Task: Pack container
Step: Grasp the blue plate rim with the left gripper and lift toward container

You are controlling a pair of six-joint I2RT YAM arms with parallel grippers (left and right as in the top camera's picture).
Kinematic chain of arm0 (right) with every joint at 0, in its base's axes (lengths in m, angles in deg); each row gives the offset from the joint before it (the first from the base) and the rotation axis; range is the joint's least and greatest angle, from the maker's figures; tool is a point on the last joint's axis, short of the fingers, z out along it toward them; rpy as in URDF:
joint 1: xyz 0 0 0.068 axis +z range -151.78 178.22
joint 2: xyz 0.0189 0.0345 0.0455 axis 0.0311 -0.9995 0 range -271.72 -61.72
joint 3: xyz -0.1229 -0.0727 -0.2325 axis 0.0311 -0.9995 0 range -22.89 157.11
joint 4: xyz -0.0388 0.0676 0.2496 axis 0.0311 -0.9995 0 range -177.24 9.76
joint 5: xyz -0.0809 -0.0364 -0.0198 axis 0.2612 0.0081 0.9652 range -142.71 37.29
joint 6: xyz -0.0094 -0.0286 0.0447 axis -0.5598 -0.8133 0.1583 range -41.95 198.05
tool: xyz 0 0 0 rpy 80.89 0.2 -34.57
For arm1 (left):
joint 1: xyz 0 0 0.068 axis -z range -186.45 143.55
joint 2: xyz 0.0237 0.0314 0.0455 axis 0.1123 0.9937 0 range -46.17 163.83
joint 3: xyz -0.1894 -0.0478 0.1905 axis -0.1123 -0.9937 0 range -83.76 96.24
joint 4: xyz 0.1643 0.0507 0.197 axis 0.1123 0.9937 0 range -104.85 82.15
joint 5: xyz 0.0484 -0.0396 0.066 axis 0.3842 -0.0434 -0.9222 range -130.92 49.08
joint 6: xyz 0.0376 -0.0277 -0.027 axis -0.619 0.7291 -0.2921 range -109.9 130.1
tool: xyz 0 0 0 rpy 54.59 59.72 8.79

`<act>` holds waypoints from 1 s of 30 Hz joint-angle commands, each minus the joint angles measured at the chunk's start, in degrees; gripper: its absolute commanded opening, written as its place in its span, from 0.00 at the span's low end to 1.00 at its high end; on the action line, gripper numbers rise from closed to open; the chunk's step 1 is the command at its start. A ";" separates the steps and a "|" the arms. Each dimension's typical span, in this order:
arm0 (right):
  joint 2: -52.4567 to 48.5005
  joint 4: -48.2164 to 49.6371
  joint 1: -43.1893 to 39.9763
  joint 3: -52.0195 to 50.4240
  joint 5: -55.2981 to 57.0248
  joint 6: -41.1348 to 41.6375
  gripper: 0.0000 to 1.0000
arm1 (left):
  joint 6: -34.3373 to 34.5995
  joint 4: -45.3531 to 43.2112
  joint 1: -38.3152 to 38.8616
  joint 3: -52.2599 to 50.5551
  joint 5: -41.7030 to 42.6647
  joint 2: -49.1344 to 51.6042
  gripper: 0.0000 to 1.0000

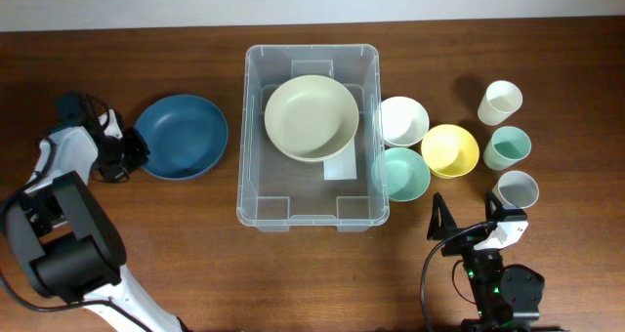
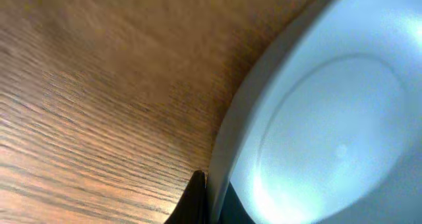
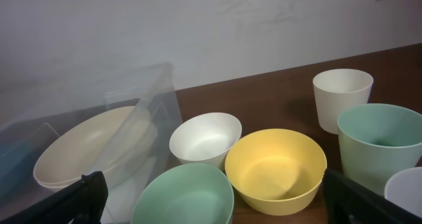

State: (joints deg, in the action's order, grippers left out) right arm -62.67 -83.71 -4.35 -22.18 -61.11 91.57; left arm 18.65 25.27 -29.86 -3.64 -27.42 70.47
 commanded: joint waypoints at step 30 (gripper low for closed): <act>0.31 -0.20 0.31 -0.39 0.07 0.48 0.99 | 2.49 0.17 38.38 9.44 -13.60 -19.54 0.01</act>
State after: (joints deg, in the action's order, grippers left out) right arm -62.67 -83.71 -4.35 -22.18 -61.11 91.59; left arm 20.40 26.08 6.50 5.49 -36.32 47.63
